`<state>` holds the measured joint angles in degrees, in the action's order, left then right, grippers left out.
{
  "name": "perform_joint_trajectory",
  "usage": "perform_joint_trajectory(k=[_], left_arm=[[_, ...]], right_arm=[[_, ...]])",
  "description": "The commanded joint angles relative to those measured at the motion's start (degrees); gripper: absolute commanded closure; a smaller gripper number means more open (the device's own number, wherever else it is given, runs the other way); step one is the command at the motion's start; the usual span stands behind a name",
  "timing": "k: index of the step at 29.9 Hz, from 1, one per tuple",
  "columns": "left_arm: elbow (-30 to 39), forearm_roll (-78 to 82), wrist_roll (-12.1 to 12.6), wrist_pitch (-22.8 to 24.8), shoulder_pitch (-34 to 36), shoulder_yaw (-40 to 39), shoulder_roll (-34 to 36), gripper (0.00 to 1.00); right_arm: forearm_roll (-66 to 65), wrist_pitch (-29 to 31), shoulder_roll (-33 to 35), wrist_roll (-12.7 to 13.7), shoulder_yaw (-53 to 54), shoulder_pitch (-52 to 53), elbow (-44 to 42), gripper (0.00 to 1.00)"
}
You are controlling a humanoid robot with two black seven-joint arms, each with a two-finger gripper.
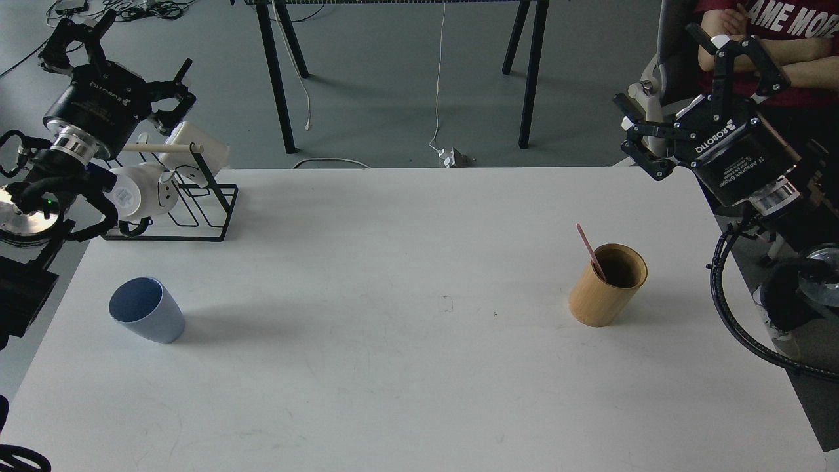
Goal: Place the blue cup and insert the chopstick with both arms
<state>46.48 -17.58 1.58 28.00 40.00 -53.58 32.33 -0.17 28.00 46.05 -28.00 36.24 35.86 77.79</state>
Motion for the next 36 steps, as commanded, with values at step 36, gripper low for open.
perform_joint_trajectory(k=[36], left_arm=[[-1.04,7.74,-7.2,0.0,11.68,-12.41,3.63,0.0]], right_arm=[[0.0,0.0,0.0,0.0,4.37,0.0,-0.35,0.01]])
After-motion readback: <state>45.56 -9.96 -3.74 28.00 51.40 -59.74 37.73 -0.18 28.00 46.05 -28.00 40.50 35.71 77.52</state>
